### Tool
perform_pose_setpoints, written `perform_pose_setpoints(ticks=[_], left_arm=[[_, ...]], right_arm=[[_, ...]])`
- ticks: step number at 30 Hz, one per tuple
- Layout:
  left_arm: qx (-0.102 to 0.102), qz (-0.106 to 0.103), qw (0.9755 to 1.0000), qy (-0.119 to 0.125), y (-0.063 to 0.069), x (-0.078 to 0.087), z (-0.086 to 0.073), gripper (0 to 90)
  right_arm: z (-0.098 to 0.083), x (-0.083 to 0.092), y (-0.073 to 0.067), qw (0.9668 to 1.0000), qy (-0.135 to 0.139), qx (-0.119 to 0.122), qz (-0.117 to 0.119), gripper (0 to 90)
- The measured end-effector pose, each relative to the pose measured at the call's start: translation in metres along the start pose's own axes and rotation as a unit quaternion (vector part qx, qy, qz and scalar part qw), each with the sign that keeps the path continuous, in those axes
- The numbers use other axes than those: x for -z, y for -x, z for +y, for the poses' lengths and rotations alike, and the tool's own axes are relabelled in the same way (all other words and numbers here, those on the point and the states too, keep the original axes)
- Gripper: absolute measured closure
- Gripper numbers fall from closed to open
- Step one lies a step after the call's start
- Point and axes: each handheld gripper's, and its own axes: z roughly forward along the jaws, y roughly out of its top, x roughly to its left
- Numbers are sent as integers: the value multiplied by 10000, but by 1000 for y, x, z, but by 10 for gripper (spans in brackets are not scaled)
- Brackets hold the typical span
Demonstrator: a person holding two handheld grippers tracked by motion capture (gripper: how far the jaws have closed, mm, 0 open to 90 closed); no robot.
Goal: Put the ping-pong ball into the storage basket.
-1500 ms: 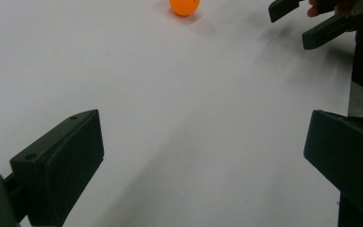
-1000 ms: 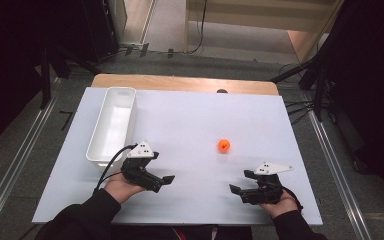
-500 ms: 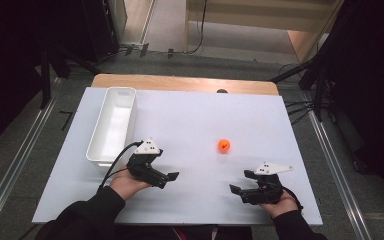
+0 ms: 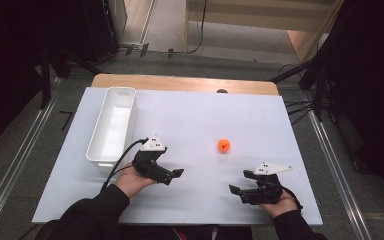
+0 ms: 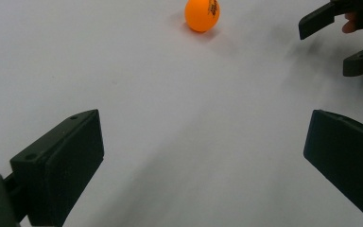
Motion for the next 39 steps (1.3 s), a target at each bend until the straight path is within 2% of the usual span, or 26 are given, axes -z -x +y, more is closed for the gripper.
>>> perform_pose_setpoints(ticks=[5,19,25,28,29,34,35,36,37,39], left_arm=[[54,11,10000,8,-1,-5,2,0],[-25,-38,10000,32,3,-16,12,0],[-35,-62,10000,41,4,-21,17,0],[-98,-98,9999,46,6,-22,18,23],[-128,-126,9998,43,6,-22,18,65],[-176,-120,9997,72,8,-25,22,66],[-163,-208,9996,87,8,-25,23,70],[-133,-320,9993,111,7,-24,23,119],[-112,-347,9993,114,8,-24,24,166],[-144,-314,9994,64,8,-24,23,165]], right_arm=[[1,-1,0,10000,-14,-13,-9,181],[1,0,0,9999,-30,-105,2,181],[2,-1,0,10000,-25,-64,4,181],[2,-1,0,10000,-23,-63,1,180],[2,-1,-1,10000,-25,-42,1,181],[2,-1,-1,10000,-23,-30,1,181],[1,-1,-1,10000,-19,-30,3,181],[2,-1,-1,10000,-16,-31,-3,180],[2,-1,-1,10000,-13,-24,9,181],[2,0,-1,10000,-19,-14,38,181]])
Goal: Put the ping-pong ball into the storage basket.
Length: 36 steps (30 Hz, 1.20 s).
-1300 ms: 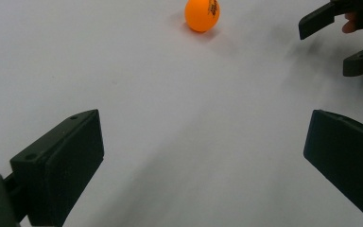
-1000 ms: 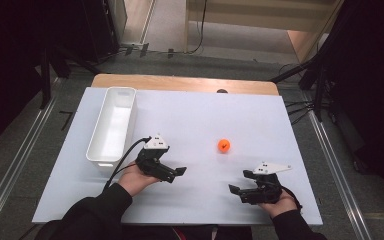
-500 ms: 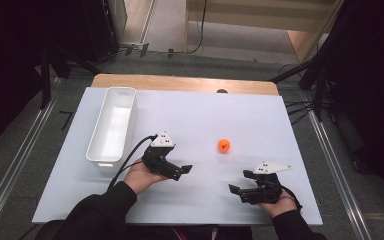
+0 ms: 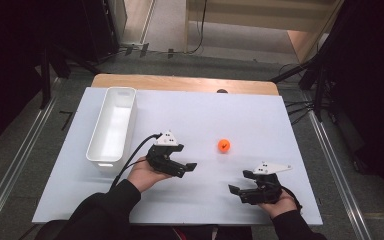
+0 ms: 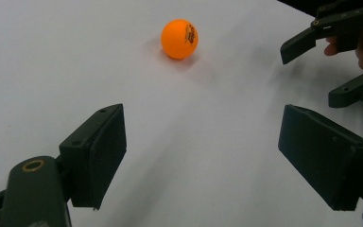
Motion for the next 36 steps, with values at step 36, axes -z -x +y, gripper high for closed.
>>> perform_pose_setpoints(ticks=[36], left_arm=[[-185,62,9998,-100,3,-35,26,226]], right_arm=[[0,0,-1,10000,9,36,-2,181]])
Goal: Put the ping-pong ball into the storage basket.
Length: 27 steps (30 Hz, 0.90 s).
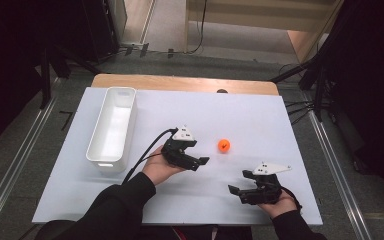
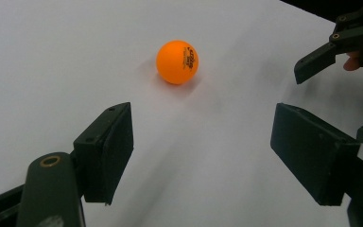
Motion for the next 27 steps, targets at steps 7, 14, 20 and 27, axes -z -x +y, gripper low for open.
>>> perform_pose_setpoints(ticks=[7,14,20,27], left_arm=[[19,-26,10000,-35,-3,-6,3,197],[-37,-103,9997,-238,-3,-16,9,99],[-20,-92,9998,-179,-4,-22,13,0],[-34,-84,9995,-300,-4,-29,15,0]], right_arm=[[0,0,0,10000,-11,0,8,181],[1,0,-1,10000,18,20,34,181],[0,0,0,10000,7,6,51,180],[0,-2,-1,10000,-44,6,83,181]])
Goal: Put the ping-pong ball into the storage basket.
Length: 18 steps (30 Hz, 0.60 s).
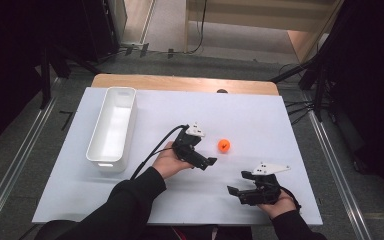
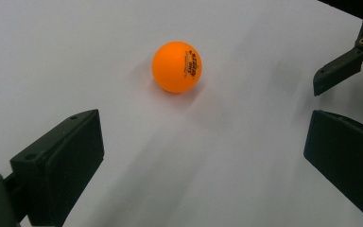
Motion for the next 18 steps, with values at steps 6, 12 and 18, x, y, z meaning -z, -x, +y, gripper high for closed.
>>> perform_pose_setpoints(ticks=[6,12,18], left_arm=[[92,-23,9999,69,-3,-5,4,0],[-23,10,10000,34,-4,-7,11,0],[18,-90,9998,149,-4,-13,16,1]], right_arm=[[0,0,0,10000,1,5,-1,181],[0,0,0,10000,28,5,19,181],[0,0,0,10000,25,1,3,180]])
